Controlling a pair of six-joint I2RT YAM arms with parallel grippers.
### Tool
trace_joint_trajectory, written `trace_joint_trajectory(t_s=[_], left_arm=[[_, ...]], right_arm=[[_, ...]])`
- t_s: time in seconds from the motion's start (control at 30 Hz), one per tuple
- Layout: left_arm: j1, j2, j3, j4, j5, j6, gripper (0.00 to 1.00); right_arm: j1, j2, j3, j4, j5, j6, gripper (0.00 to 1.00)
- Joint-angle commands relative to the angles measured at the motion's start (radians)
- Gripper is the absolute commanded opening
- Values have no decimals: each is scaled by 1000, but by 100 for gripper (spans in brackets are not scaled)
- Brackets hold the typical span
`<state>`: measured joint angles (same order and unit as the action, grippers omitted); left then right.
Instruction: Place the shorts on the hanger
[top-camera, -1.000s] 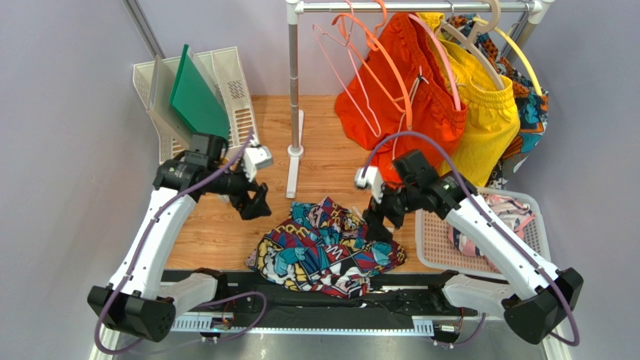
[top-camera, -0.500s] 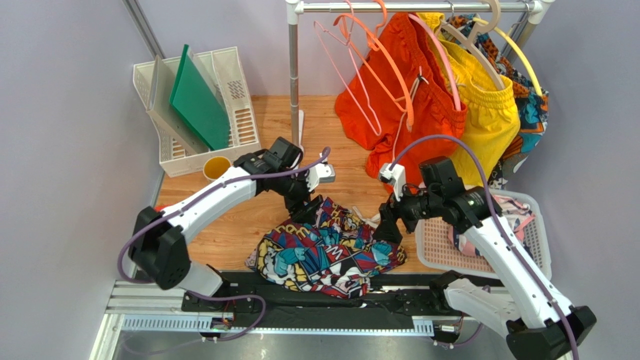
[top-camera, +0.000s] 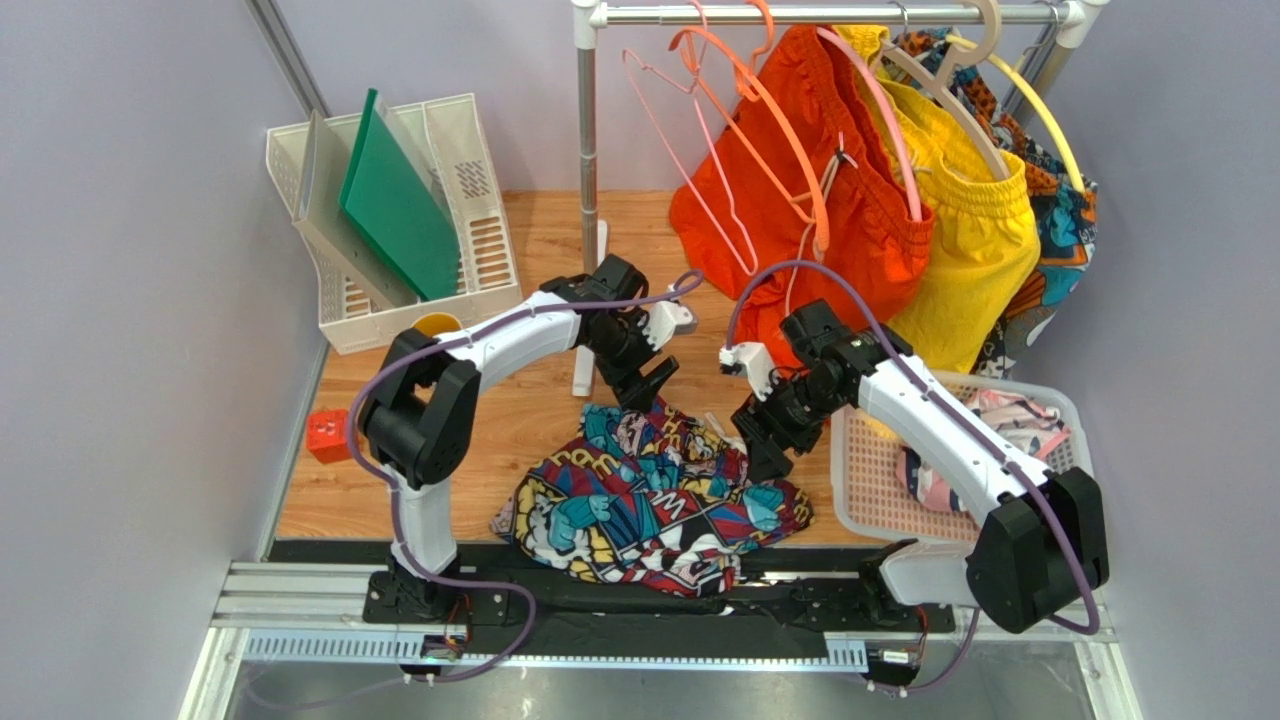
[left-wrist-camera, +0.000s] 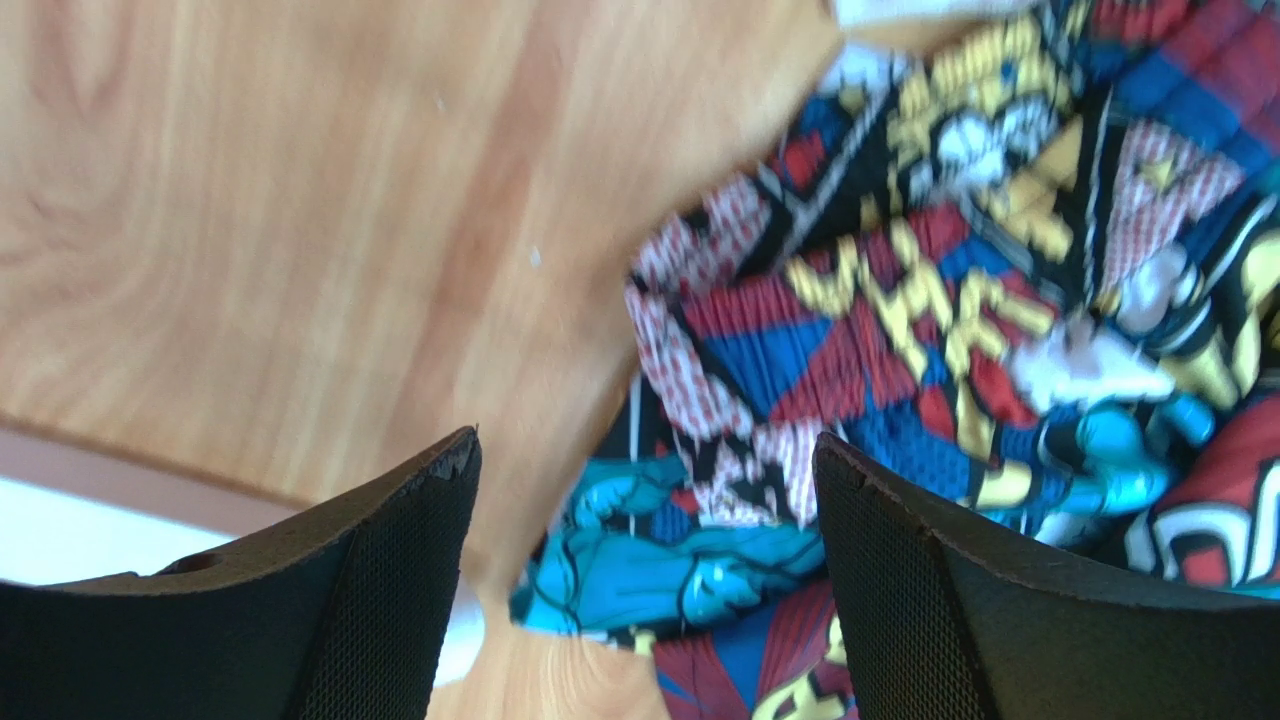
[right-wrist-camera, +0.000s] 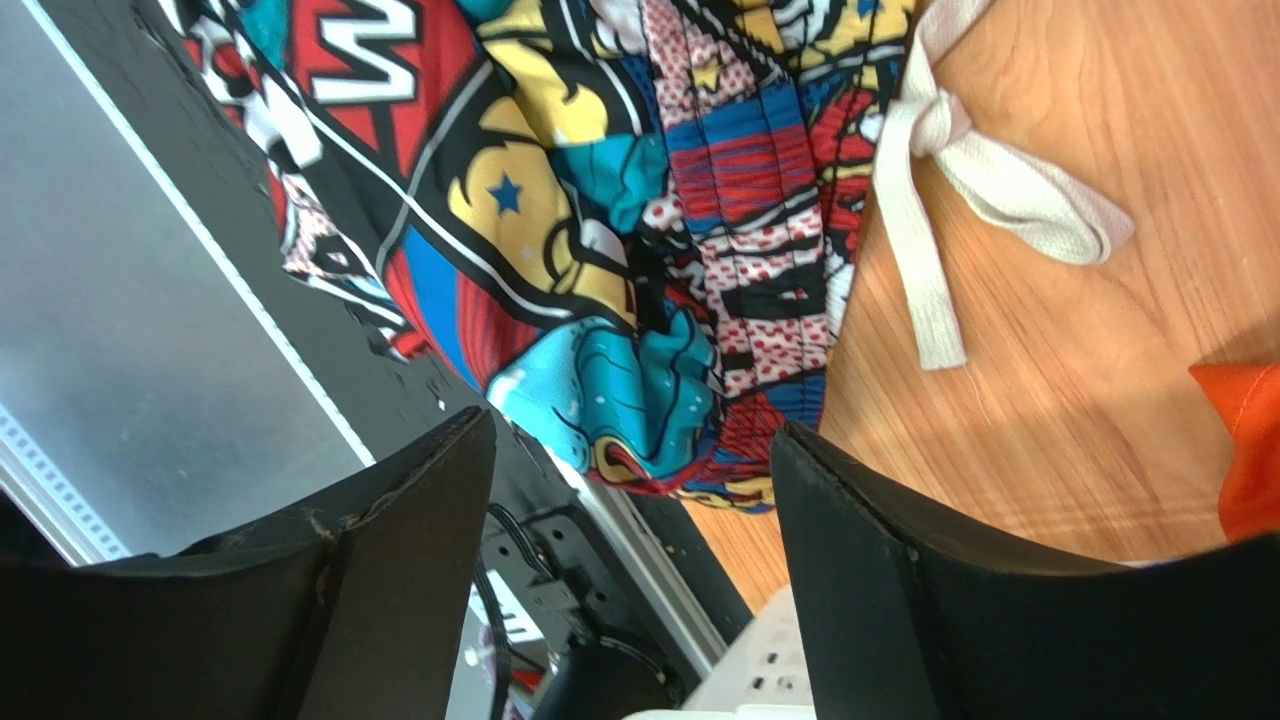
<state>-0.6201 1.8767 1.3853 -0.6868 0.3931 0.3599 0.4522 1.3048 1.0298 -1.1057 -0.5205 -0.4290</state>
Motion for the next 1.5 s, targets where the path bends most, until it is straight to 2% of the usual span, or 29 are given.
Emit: trace_joint_trajectory(t_s=[0.0,0.23,0.27,0.3,0.33,0.37,0.4,0.47,0.57,0.7,0.8,0.9,0.93,1.03,1.17,1.2,1.27,1.33,1.47], left_arm=[[-6,67,98,1,93,-78,86],[-17,170,135,-72,248,-113,82],[-15,182,144,-106,254,-114,75],[-15,203,167,-127,265,-110,64],[-16,206,179,-150,271,-89,48],[-13,202,190,-181,276,-81,21],[-12,153,187,-184,276,-75,11],[0,64,164,-160,289,-55,0],[-1,-196,118,-155,308,6,0],[-9,-397,87,-189,311,103,0],[-30,-500,92,-275,322,230,0],[-47,-574,103,-402,348,417,0],[-53,-593,104,-477,351,536,0],[-81,-681,72,-536,342,686,0],[-281,-856,-74,-514,177,761,0],[-381,-878,-100,-510,149,766,0],[-495,-901,-158,-478,77,739,0],[-609,-890,-164,-474,78,709,0],[-676,-825,-186,-461,119,654,0]], right_arm=[[3,2,45,-48,33,-79,71],[3,-36,84,-121,21,-140,71],[3,-44,81,-123,17,-148,71],[5,-59,81,-129,13,-158,71],[5,-64,81,-132,13,-163,71],[5,-71,79,-135,11,-168,71],[5,-91,78,-138,10,-171,71],[5,-120,70,-138,7,-177,70],[5,-218,59,-128,-12,-185,70],[5,-318,49,-74,-53,-171,70],[3,-386,56,-20,-38,-128,70],[2,-423,65,18,-21,-94,70],[5,-441,65,23,-21,-91,71],[3,-482,62,40,-19,-91,73],[5,-535,30,69,-67,-140,77],[5,-538,24,70,-93,-163,77],[3,-530,13,69,-110,-169,77],[5,-510,16,64,-115,-154,76],[5,-480,27,43,-125,-139,76]])
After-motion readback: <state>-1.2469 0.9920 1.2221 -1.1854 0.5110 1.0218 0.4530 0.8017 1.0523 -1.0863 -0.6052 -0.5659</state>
